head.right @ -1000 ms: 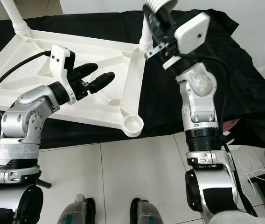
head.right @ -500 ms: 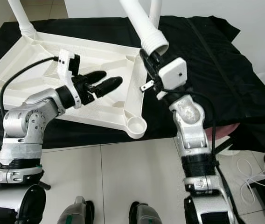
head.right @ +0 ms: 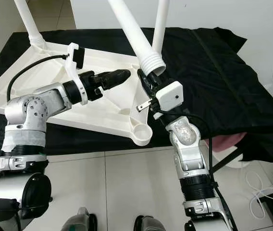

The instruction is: Building children table

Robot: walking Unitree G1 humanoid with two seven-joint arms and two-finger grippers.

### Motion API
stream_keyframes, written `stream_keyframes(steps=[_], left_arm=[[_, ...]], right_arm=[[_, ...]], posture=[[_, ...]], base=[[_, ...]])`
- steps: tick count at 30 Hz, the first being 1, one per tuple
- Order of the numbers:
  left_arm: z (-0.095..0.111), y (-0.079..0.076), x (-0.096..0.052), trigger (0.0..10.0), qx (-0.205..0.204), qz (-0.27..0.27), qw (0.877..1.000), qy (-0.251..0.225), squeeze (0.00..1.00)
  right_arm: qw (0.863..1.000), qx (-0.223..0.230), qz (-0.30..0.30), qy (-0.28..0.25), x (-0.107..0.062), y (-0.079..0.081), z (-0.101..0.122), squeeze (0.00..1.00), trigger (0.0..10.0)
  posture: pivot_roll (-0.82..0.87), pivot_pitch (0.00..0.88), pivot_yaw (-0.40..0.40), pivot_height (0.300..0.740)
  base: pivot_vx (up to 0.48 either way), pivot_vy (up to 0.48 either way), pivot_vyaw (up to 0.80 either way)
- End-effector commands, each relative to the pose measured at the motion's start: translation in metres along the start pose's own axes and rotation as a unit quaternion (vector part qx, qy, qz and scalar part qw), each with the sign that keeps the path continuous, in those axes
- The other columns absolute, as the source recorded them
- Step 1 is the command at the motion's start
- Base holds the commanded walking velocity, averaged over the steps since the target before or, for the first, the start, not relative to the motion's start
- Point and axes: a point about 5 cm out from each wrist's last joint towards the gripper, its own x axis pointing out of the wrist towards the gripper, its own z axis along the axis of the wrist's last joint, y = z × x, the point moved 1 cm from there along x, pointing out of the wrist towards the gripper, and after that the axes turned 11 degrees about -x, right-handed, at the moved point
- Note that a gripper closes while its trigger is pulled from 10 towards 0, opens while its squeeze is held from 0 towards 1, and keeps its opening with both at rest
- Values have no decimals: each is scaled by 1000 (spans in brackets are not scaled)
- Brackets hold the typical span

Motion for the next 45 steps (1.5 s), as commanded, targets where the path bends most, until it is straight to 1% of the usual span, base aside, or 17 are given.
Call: stream_keyframes(steps=[1, 4, 5, 10, 14, 16, 21, 28, 31, 33, 34, 37, 40, 41, 43, 44, 45], left_arm=[[0, -1, 4, 10000, -8, -5, 1000, 2, 0], [2, -1, 6, 10000, -12, -6, 1000, 2, 0], [5, -1, 8, 10000, -20, -8, 1000, -1, 0], [10, -2, 10, 10000, -28, -13, 1000, -4, 0], [18, -3, 17, 10000, -39, -24, 999, -4, 0], [23, -4, 22, 10000, -53, -25, 998, -8, 0], [27, -3, 27, 10000, -49, -16, 999, -11, 0], [38, 7, 33, 10000, -56, 32, 997, -31, 0], [49, 12, 34, 10000, -48, 63, 996, -43, 0], [51, 13, 34, 10000, -44, 72, 995, -45, 0], [56, 15, 34, 10000, -42, 90, 994, -55, 0], [58, 17, 33, 10000, -41, 97, 993, -58, 0], [61, 21, 31, 10000, -40, 123, 990, -62, 0], [61, 23, 30, 3569, -40, 129, 989, -62, 0], [60, 25, 30, 3686, -41, 133, 989, -56, 0], [58, 26, 29, 353, -44, 134, 989, -53, 0], [57, 27, 29, 0, -53, 136, 988, -54, 0]], right_arm=[[1000, -7, 10, -15, 1, 5, 6, 0, 10000], [1000, -5, 12, -11, -2, 9, 5, 0, 10000], [1000, -2, 21, -6, -6, 14, 4, 0, 10000], [1000, -1, 28, -1, -9, 18, 4, 0, 10000], [999, -1, 39, 6, -13, 25, 3, 0, 10000], [999, -3, 46, 9, -15, 28, 2, 0, 10000], [999, -7, 53, 10, -17, 32, 2, 0, 10000], [997, -21, 70, 13, -23, 39, 2, 0, 10000], [997, -27, 71, 16, -24, 39, 2, 0, 10000], [997, -28, 71, 17, -25, 38, 2, 0, 10000], [997, -32, 72, 18, -25, 38, 2, 0, 10000], [997, -34, 73, 18, -26, 38, 2, 0, 10000], [996, -41, 73, 19, -27, 38, 2, 0, 10000], [996, -42, 72, 20, -27, 37, 1, 0, 10000], [996, -44, 71, 21, -27, 37, 1, 0, 10000], [996, -45, 70, 21, -27, 37, 1, 0, 10000], [996, -49, 70, 20, -28, 37, 1, 0, 10000]], posture=[[11, 46, 15, 740], [8, 46, 18, 740], [6, 47, 21, 740], [4, 47, 23, 740], [1, 46, 26, 740], [-3, 46, 28, 740], [-5, 46, 29, 740], [-14, 48, 35, 740], [-17, 57, 38, 740], [-17, 57, 38, 740], [-19, 61, 40, 740], [-18, 62, 40, 740], [-20, 65, 42, 740], [-20, 66, 42, 740], [-19, 68, 42, 740], [-19, 68, 42, 740], [-18, 69, 42, 740]], base=[[0, 0, 0], [0, 0, 0], [0, 0, 0], [0, 0, 0], [0, 0, 0], [0, 0, 0], [0, 0, 0], [0, 0, 0], [0, 0, 0], [0, 0, 0], [0, 0, 0], [0, 0, 0], [0, 0, 0], [0, 0, 0], [0, 0, 0], [0, 0, 0], [0, 0, 0]])
